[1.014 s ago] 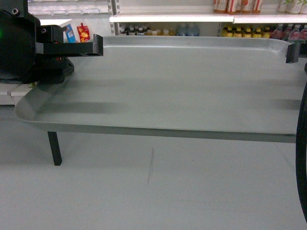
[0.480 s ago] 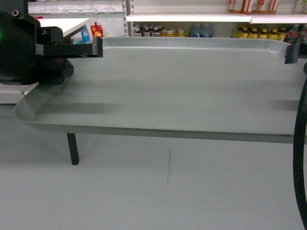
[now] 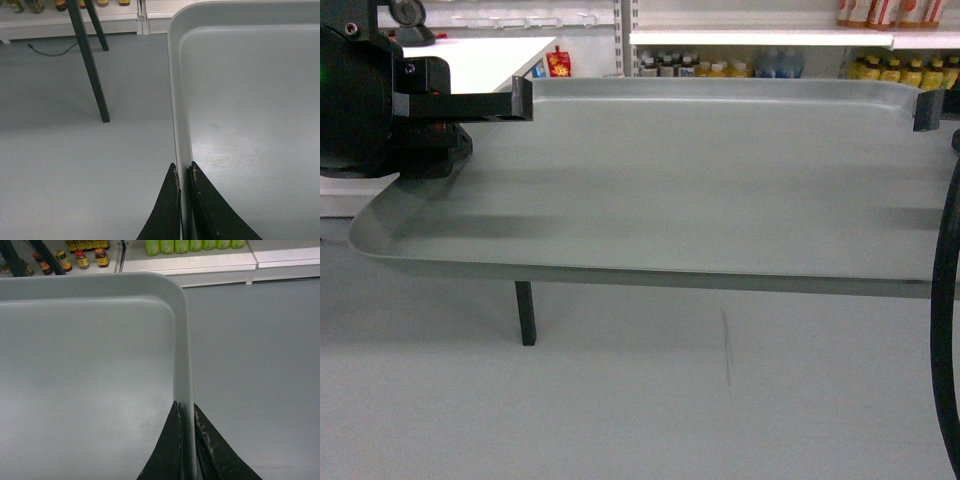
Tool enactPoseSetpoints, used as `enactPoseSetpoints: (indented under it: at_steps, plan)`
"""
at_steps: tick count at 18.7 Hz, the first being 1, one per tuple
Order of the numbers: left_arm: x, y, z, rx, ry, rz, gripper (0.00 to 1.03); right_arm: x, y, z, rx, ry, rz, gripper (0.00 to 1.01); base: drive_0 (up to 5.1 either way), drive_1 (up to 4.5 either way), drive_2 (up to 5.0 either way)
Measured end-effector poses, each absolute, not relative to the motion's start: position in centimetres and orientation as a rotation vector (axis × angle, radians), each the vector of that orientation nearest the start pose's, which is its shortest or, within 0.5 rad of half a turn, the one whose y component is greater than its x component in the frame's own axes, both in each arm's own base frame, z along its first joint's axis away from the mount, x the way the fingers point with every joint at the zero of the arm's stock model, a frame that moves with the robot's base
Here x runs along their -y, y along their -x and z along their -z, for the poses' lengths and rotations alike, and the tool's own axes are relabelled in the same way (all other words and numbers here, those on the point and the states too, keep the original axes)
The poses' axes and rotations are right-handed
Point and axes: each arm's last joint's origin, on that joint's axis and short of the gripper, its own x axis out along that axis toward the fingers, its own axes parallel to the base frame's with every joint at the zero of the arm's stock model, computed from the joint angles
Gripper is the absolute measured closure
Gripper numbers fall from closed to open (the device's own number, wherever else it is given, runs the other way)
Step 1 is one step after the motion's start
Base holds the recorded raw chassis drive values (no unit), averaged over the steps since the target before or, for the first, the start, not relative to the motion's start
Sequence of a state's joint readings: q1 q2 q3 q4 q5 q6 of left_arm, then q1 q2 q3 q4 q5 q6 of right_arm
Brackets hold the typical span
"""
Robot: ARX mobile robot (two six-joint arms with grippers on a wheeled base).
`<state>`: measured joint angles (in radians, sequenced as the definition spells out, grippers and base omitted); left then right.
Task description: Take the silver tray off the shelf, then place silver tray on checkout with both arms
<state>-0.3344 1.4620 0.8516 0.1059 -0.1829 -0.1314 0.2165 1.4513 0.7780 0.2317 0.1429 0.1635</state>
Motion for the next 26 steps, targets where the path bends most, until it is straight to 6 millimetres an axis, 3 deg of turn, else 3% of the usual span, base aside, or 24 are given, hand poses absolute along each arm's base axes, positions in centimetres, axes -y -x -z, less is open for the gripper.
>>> enactPoseSetpoints:
  at_steps: [26]
  plan:
    - [9.68, -29.58, -22.82, -0.493, 0.001, 0.116, 1.00, -6.16, -29.84, -21.87, -0.438, -0.081, -0.037, 0.98, -5.0, 2.47, 2.5]
